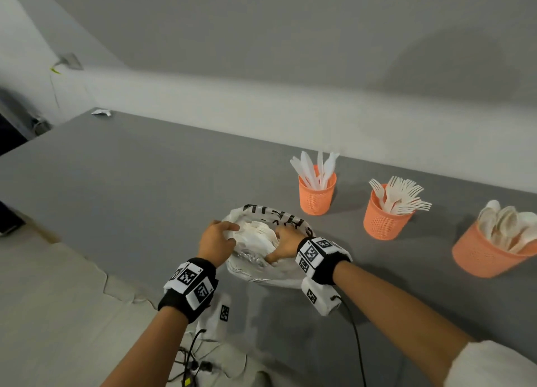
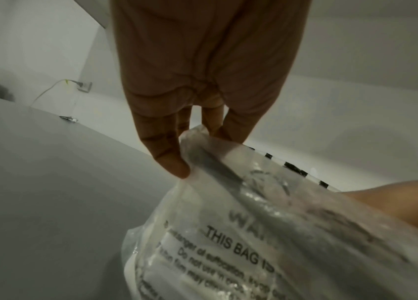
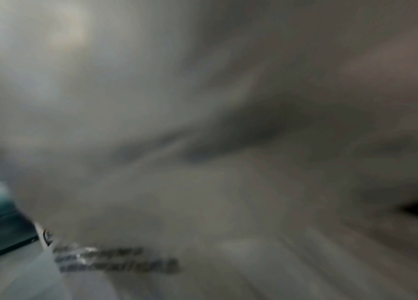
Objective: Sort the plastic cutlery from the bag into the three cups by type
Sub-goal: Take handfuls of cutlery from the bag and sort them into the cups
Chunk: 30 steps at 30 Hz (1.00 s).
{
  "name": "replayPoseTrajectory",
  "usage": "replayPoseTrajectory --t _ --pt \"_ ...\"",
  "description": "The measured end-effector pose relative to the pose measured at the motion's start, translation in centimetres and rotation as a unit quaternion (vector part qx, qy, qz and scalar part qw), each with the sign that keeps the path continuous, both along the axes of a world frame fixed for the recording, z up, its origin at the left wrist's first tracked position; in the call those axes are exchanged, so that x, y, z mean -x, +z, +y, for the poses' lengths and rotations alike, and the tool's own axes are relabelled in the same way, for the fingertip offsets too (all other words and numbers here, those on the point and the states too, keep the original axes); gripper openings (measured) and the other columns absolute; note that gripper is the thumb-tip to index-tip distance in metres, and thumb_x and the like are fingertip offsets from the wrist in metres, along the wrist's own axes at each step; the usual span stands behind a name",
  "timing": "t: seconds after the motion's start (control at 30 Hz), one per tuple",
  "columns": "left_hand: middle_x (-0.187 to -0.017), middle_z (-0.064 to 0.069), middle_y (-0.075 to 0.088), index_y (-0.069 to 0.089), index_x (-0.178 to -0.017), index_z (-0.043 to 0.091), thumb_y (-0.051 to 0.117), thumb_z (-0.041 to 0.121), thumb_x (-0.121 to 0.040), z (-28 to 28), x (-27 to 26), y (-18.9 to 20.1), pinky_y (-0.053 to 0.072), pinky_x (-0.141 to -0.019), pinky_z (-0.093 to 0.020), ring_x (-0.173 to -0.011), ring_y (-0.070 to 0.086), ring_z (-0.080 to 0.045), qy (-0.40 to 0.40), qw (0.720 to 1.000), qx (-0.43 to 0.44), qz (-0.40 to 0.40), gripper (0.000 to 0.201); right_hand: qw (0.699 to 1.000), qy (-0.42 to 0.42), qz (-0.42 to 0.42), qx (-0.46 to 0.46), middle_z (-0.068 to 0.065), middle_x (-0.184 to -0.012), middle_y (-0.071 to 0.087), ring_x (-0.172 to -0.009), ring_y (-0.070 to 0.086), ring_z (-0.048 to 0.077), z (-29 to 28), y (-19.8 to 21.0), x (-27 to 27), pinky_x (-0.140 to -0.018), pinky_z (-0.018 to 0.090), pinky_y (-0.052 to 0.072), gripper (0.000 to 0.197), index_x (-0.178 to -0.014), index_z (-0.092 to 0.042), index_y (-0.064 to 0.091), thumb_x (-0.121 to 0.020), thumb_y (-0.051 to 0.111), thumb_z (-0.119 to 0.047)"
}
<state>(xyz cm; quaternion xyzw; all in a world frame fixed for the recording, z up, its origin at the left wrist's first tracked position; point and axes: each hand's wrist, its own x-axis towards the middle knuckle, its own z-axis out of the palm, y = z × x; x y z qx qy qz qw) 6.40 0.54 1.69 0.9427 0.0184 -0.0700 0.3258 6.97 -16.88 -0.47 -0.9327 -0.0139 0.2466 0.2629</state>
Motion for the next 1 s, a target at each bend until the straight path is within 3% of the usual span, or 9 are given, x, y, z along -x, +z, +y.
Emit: replayPoseTrajectory --t 0.07,0.17,0.23,0.37,0.53,0.73,1.0 --pt "-0.126 -0.016 0.050 0.066 -0.109 0.006 0.051 -0.008 -0.080 0.1 -0.1 0.1 0.039 -0.094 -0.030 -0.113 0.052 -0.032 0.003 1.000 0.010 0.000 0.035 0.998 -0.034 0.018 -0.058 0.006 -0.119 0.053 -0.110 0.052 0.023 -0.1 -0.3 -0.3 -0.087 0.028 0.041 0.061 -0.121 -0.010 0.049 -0.072 0.076 -0.034" --pt "-0.126 -0.016 0.050 0.066 -0.107 0.006 0.051 -0.008 -0.080 0.1 -0.1 0.2 0.039 -0.093 -0.029 -0.114 0.052 -0.032 0.006 1.000 0.022 0.001 0.034 0.991 -0.044 0.051 -0.113 0.006 -0.132 0.052 -0.122 0.049 0.026 0.2 -0.9 -0.5 -0.104 0.036 0.040 0.080 -0.136 -0.012 0.039 -0.069 0.077 -0.030" --pt "-0.126 -0.015 0.050 0.066 -0.107 0.006 0.050 -0.008 -0.080 0.1 -0.1 0.3 0.038 -0.093 -0.028 -0.115 0.051 -0.031 0.003 1.000 0.025 0.005 0.034 0.990 -0.043 0.062 -0.120 0.009 -0.128 0.057 -0.119 0.053 0.028 0.3 -1.5 -0.7 -0.103 0.037 0.042 0.079 -0.134 -0.013 0.044 -0.066 0.080 -0.029" --pt "-0.124 -0.016 0.051 0.066 -0.104 0.007 0.050 -0.007 -0.081 0.4 -0.1 0.3 0.042 -0.094 -0.033 -0.109 0.054 -0.034 0.007 0.999 0.038 0.011 0.032 0.985 -0.049 0.058 -0.152 0.011 -0.119 0.064 -0.111 0.058 0.027 -0.5 -1.0 -0.7 -0.097 0.031 0.045 0.053 -0.120 -0.009 0.057 -0.072 0.078 -0.019" --pt "-0.121 -0.016 0.052 0.066 -0.102 0.007 0.050 -0.006 -0.081 0.3 -0.1 0.2 0.044 -0.088 -0.035 -0.103 0.056 -0.037 0.014 0.999 0.047 0.011 0.030 0.990 -0.037 0.042 -0.128 0.006 -0.123 0.060 -0.117 0.053 0.023 -1.0 -1.4 -0.6 -0.105 0.032 0.038 0.067 -0.124 -0.011 0.051 -0.067 0.083 -0.028" --pt "-0.120 -0.018 0.055 0.067 -0.099 0.008 0.050 -0.005 -0.081 0.3 -0.3 0.2 0.045 -0.088 -0.038 -0.102 0.057 -0.040 0.019 0.999 0.048 0.012 0.029 0.993 -0.027 0.027 -0.116 0.005 -0.124 0.061 -0.118 0.054 0.024 -0.8 -1.8 -0.3 -0.105 0.035 0.039 0.072 -0.126 -0.013 0.050 -0.064 0.084 -0.030" --pt "-0.114 -0.023 0.060 0.067 -0.099 0.006 0.048 -0.004 -0.081 0.1 -0.5 0.0 0.046 -0.087 -0.037 -0.100 0.058 -0.040 0.035 0.998 0.044 0.007 0.028 0.989 -0.018 0.023 -0.146 0.009 -0.123 0.061 -0.116 0.055 0.026 -0.9 -1.4 0.0 -0.102 0.034 0.041 0.068 -0.126 -0.008 0.050 -0.069 0.081 -0.027"
